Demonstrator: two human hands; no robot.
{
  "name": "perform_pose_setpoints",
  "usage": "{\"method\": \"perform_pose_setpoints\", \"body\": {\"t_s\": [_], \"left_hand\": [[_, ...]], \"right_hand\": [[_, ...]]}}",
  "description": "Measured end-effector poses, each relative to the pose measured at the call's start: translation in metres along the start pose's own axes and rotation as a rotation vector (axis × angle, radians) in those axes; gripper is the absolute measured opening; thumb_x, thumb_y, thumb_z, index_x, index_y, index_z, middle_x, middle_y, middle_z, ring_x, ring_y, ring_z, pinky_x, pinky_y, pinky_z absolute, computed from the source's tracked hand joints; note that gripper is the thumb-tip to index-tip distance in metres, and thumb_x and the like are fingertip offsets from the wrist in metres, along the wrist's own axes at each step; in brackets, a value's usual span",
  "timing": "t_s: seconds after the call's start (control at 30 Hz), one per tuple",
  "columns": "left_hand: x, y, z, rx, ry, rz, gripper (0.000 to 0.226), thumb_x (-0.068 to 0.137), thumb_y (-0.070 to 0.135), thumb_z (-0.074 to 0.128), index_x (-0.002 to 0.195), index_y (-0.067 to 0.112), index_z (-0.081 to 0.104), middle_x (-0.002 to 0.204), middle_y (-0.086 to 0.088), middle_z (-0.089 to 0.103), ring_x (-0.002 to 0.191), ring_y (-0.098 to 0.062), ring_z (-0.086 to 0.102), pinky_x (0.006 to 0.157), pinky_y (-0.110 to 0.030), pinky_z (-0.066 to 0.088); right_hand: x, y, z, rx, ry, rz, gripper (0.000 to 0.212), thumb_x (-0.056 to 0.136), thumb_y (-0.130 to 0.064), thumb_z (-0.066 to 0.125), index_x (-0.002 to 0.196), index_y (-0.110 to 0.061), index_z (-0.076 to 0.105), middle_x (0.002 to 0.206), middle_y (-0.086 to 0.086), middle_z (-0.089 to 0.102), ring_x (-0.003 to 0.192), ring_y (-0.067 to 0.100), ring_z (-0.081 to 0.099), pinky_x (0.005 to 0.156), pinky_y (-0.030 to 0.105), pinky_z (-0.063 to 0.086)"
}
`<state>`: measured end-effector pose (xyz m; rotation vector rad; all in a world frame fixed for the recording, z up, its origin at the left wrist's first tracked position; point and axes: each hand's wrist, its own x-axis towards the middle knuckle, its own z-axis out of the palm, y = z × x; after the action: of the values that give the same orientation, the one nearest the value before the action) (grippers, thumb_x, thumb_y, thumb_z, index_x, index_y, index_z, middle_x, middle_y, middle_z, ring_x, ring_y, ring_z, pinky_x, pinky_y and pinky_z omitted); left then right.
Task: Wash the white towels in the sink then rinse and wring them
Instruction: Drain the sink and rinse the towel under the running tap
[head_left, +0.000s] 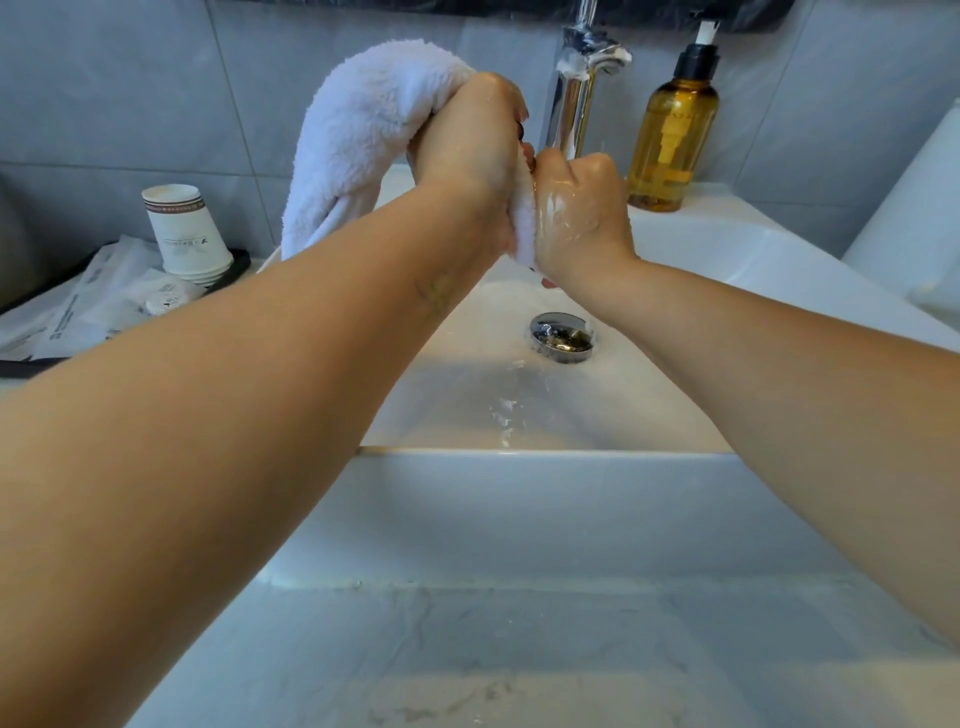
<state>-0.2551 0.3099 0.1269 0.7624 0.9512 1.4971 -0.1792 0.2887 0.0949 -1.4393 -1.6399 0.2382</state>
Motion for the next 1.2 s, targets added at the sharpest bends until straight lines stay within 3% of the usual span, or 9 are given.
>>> {"method": "perform_pose_setpoints", "body": {"t_s": [0.1, 0.23, 0.3, 0.47, 0.67, 0.8, 1.0, 1.1, 1.2], "left_hand": [[-0.001, -0.003, 0.000, 0.029, -0.037, 0.005, 0.038, 0.080, 0.001, 0.055, 0.057, 0.019, 0.030, 0.052, 0.001, 0.033, 0.041, -0.013, 0.033, 0.053, -0.026, 0.034], [0.002, -0.001, -0.003, 0.236, -0.090, -0.001, 0.038, 0.084, 0.009, 0.058, 0.050, 0.018, 0.043, 0.043, 0.006, 0.046, 0.042, -0.013, 0.045, 0.064, -0.028, 0.042], [0.006, 0.001, -0.006, 0.414, -0.126, 0.024, 0.032, 0.084, 0.018, 0.060, 0.053, 0.020, 0.050, 0.048, 0.007, 0.053, 0.056, -0.016, 0.054, 0.072, -0.032, 0.047], [0.025, 0.005, -0.017, 0.677, -0.082, 0.132, 0.012, 0.085, 0.024, 0.058, 0.074, 0.019, 0.059, 0.069, 0.007, 0.063, 0.075, -0.015, 0.060, 0.079, -0.029, 0.050], [0.024, 0.001, -0.012, 0.717, -0.118, 0.129, 0.012, 0.085, 0.028, 0.060, 0.079, 0.018, 0.060, 0.083, -0.005, 0.068, 0.096, -0.025, 0.069, 0.089, -0.038, 0.051], [0.022, -0.001, -0.012, 0.789, -0.129, 0.141, 0.014, 0.087, 0.030, 0.060, 0.082, 0.017, 0.061, 0.094, -0.012, 0.072, 0.100, -0.028, 0.066, 0.094, -0.043, 0.051], [0.024, -0.004, -0.011, 0.796, -0.143, 0.122, 0.013, 0.087, 0.029, 0.059, 0.082, 0.017, 0.059, 0.093, -0.011, 0.069, 0.094, -0.024, 0.066, 0.088, -0.037, 0.049], [0.028, -0.004, -0.014, 0.757, -0.137, 0.102, 0.012, 0.087, 0.026, 0.059, 0.080, 0.017, 0.057, 0.083, -0.004, 0.062, 0.081, -0.019, 0.059, 0.076, -0.032, 0.044], [0.030, -0.001, -0.017, 0.763, -0.096, 0.121, 0.012, 0.087, 0.024, 0.057, 0.077, 0.017, 0.058, 0.084, -0.003, 0.065, 0.086, -0.023, 0.063, 0.079, -0.032, 0.046]], "right_hand": [[0.010, -0.001, 0.002, 0.112, 0.011, 0.265, 0.038, 0.102, -0.021, 0.036, 0.083, 0.001, 0.060, 0.091, 0.026, 0.062, 0.085, 0.041, 0.063, 0.059, 0.039, 0.053], [0.015, 0.006, -0.006, -0.135, -0.184, 0.336, 0.039, 0.100, -0.037, 0.039, 0.094, -0.003, 0.058, 0.091, 0.017, 0.065, 0.071, 0.029, 0.066, 0.067, 0.036, 0.050], [0.022, 0.013, -0.026, -0.134, -0.050, 0.322, 0.046, 0.093, -0.045, 0.047, 0.088, -0.003, 0.065, 0.080, 0.012, 0.070, 0.057, 0.025, 0.067, 0.069, 0.039, 0.058], [0.064, 0.016, -0.083, -0.089, 0.458, -0.063, 0.009, 0.083, -0.032, 0.056, 0.081, -0.024, 0.058, 0.074, 0.003, 0.071, 0.072, 0.029, 0.067, 0.070, 0.049, 0.056], [0.126, -0.001, -0.097, -0.477, 0.084, -0.274, 0.033, 0.090, -0.027, 0.068, 0.121, -0.026, 0.059, 0.086, -0.007, 0.065, 0.086, 0.021, 0.060, 0.081, 0.043, 0.052], [0.151, -0.019, -0.102, -0.699, 0.023, -0.377, 0.020, 0.092, -0.025, 0.065, 0.111, -0.018, 0.070, 0.084, -0.003, 0.062, 0.085, 0.023, 0.063, 0.081, 0.041, 0.053], [0.165, -0.016, -0.094, -0.251, 0.143, -0.140, 0.003, 0.085, -0.013, 0.074, 0.088, -0.012, 0.073, 0.067, 0.003, 0.068, 0.060, 0.019, 0.071, 0.072, 0.034, 0.061], [0.151, -0.008, -0.084, 0.154, 0.250, 0.058, 0.025, 0.079, -0.003, 0.073, 0.099, -0.015, 0.067, 0.082, 0.007, 0.071, 0.069, 0.017, 0.073, 0.070, 0.031, 0.061], [0.117, 0.012, -0.065, 0.550, 0.379, 0.313, 0.017, 0.088, -0.006, 0.059, 0.102, -0.014, 0.063, 0.087, 0.003, 0.067, 0.077, 0.015, 0.066, 0.070, 0.027, 0.057]]}}
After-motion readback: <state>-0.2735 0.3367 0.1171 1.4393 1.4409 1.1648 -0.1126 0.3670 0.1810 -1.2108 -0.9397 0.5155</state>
